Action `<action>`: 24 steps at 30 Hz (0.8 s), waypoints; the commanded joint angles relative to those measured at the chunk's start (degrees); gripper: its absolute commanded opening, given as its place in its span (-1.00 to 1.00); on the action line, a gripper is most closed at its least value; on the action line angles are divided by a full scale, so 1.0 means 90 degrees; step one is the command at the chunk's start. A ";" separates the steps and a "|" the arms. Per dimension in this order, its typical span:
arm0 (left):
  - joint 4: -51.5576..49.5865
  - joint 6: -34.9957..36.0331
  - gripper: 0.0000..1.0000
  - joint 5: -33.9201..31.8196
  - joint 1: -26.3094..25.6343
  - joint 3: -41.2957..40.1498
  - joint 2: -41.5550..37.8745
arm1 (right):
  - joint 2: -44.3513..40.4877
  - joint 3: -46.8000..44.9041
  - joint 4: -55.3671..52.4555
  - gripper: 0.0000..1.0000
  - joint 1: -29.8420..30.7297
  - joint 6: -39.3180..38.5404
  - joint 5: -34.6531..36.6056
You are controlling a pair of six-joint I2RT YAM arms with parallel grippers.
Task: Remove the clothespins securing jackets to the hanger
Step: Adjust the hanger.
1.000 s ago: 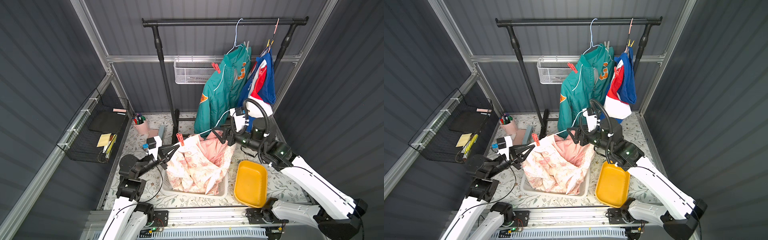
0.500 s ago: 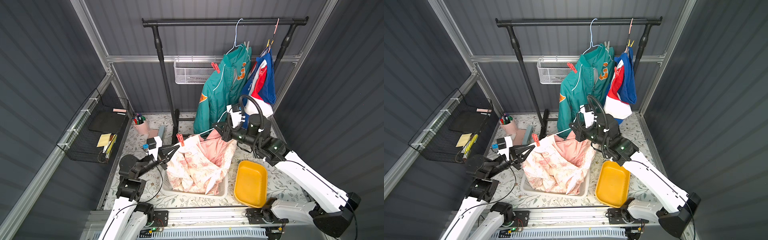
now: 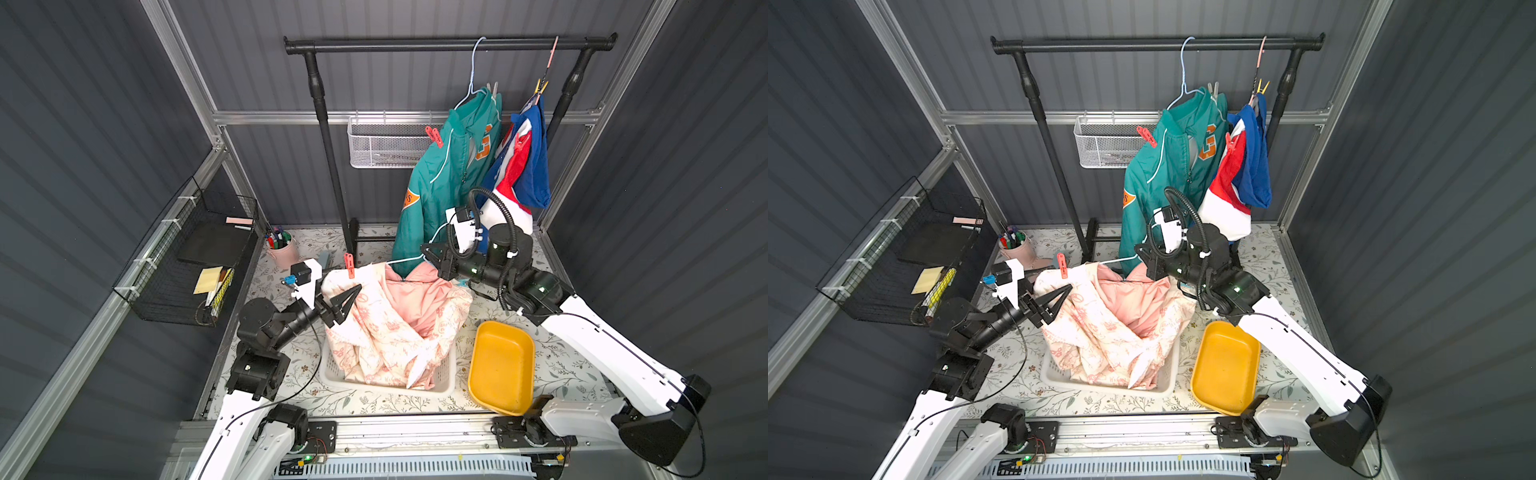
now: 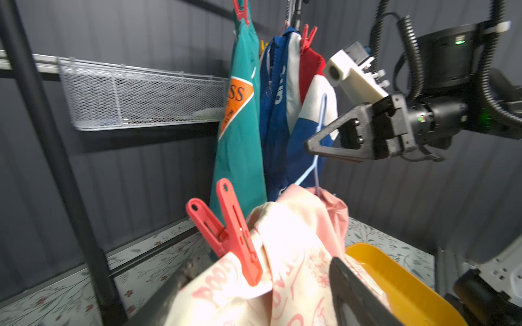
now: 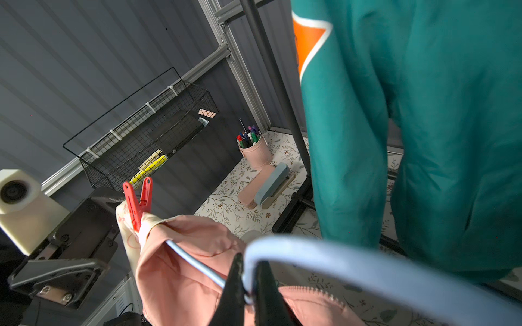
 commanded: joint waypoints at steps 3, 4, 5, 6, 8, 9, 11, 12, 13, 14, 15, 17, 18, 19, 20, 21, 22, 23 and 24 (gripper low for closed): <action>-0.0603 0.0631 0.67 -0.1897 0.0015 0.1279 -0.0182 | -0.0029 0.0148 0.0110 -1.00 -0.0244 -0.0252 -0.0183; -0.0751 0.0732 0.68 -0.2013 0.0021 0.1506 -0.0102 | -0.0036 0.0119 0.0146 -1.00 -0.0303 -0.0244 -0.0246; -0.0886 0.0839 0.68 -0.2033 0.0023 0.1677 -0.0017 | -0.0043 0.0096 0.0167 -1.00 -0.0343 -0.0236 -0.0282; -0.1027 0.0944 0.68 -0.1965 0.0023 0.1816 0.0080 | -0.0064 0.0042 0.0219 -1.00 -0.0390 -0.0209 -0.0352; -0.1188 0.1126 0.68 -0.1774 0.0023 0.1942 0.0247 | -0.0075 -0.0050 0.0320 -1.00 -0.0443 -0.0203 -0.0459; -0.1365 0.1196 0.68 -0.1711 0.0016 0.2084 0.0344 | -0.0089 -0.0071 0.0340 -1.00 -0.0438 -0.0231 -0.0461; -0.1482 0.1405 0.68 -0.1359 0.0020 0.2394 0.0508 | -0.0100 -0.0108 0.0338 -1.00 -0.0438 -0.0330 -0.0731; -0.1542 0.1516 0.68 -0.1137 0.0023 0.2598 0.0653 | -0.0103 -0.0127 0.0313 -1.00 -0.0443 -0.0377 -0.0744; -0.1615 0.1640 0.67 -0.0852 0.0021 0.2822 0.0836 | -0.0097 -0.0139 0.0288 -1.00 -0.0438 -0.0437 -0.0721; -0.1707 0.1822 0.66 -0.0625 0.0023 0.2994 0.0993 | -0.0098 -0.0130 0.0264 -1.00 -0.0443 -0.0486 -0.0706; -0.1853 0.2081 0.65 -0.0364 0.0023 0.3209 0.1186 | -0.0093 -0.0132 0.0248 -1.00 -0.0447 -0.0545 -0.0695; -0.2219 0.2639 0.63 0.0053 0.0002 0.3582 0.1542 | -0.0069 -0.0099 0.0220 -1.00 -0.0462 -0.0634 -0.0704; -0.2344 0.2853 0.63 0.0104 -0.0071 0.3774 0.1739 | -0.0065 -0.0093 0.0211 -1.00 -0.0469 -0.0667 -0.0722; -0.2388 0.2956 0.63 0.0096 -0.0184 0.3911 0.1897 | -0.0049 -0.0082 0.0209 -1.00 -0.0477 -0.0689 -0.0741; -0.2388 0.3035 0.63 0.0122 -0.0265 0.4112 0.2082 | -0.0021 -0.0067 0.0204 -1.00 -0.0498 -0.0710 -0.0775; -0.2372 0.3057 0.62 0.0195 -0.0306 0.4262 0.2278 | 0.0000 -0.0056 0.0194 -1.00 -0.0511 -0.0744 -0.0790; -0.2416 0.3065 0.60 0.0226 -0.0334 0.4366 0.2479 | 0.0026 -0.0054 0.0192 -1.00 -0.0516 -0.0775 -0.0811; -0.2522 0.3123 0.58 0.0197 -0.0392 0.4508 0.2693 | 0.0048 -0.0040 0.0166 -1.00 -0.0518 -0.0820 -0.0813; -0.2610 0.3153 0.55 0.0074 -0.0494 0.4607 0.2899 | 0.0053 -0.0022 0.0142 -1.00 -0.0530 -0.0854 -0.0818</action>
